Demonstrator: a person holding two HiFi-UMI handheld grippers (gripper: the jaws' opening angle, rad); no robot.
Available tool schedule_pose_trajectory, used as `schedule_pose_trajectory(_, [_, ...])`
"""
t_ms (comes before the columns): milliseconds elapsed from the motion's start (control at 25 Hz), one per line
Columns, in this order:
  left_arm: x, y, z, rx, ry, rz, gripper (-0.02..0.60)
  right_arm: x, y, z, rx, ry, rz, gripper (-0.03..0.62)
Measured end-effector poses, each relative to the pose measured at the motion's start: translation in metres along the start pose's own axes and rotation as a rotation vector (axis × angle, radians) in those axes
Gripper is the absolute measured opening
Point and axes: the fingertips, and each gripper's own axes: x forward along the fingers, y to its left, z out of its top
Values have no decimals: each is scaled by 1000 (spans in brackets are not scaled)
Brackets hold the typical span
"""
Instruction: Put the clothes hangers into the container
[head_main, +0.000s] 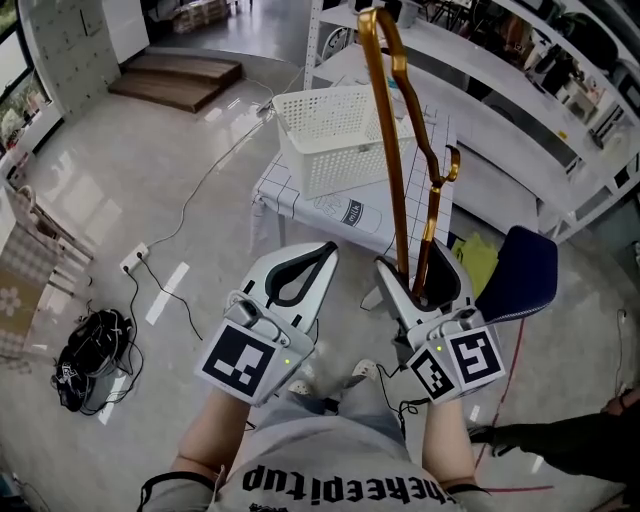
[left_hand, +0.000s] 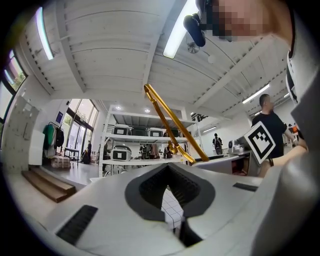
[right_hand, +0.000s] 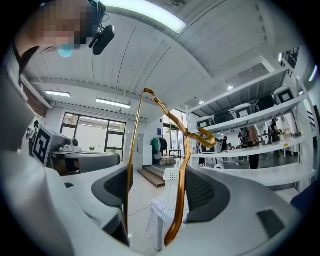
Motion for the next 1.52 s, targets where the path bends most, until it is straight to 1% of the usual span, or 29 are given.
schedule_pose_trajectory(320, [34, 16, -1, 9, 4, 36, 14, 30, -26, -2, -5, 6, 56, 342])
schedule_pose_trajectory(800, [100, 30, -1, 2, 5, 145, 14, 74, -93, 2, -21, 11, 161, 342])
schedule_pose_trajectory(1200, [150, 22, 1, 11, 6, 230, 14, 89, -140, 4, -24, 6, 259, 342])
schedule_pose_trajectory(1520, [178, 14, -2, 25, 4, 296, 14, 95, -169, 1, -19, -4, 325, 342])
